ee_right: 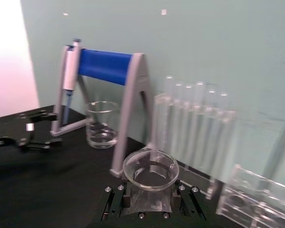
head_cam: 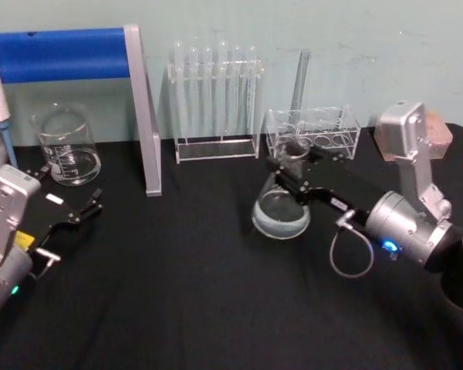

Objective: Grasp the erlenmeyer flask with one hand, shake it three times, then place it back.

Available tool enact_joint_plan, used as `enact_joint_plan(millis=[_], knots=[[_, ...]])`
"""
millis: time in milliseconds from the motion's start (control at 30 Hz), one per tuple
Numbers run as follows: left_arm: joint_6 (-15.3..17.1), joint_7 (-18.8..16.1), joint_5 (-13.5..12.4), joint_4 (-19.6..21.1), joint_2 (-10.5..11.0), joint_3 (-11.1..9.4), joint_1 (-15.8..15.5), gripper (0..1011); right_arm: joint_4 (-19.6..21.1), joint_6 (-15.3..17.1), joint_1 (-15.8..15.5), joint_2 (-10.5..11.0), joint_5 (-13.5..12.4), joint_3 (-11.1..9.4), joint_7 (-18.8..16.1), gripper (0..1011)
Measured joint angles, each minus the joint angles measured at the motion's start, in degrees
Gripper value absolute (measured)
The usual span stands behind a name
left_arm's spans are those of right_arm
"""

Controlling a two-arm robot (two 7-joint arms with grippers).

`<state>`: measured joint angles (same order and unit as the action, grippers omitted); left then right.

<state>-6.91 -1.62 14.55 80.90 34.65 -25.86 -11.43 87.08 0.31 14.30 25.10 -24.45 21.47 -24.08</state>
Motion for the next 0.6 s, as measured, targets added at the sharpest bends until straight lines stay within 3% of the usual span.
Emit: enact_joint_plan(millis=[600], knots=[[0.0, 0.0, 0.0, 0.0, 0.0, 0.0, 0.0, 1001, -1.8, -0.3, -1.2, 0.0, 2.3, -6.8, 4.5, 456]])
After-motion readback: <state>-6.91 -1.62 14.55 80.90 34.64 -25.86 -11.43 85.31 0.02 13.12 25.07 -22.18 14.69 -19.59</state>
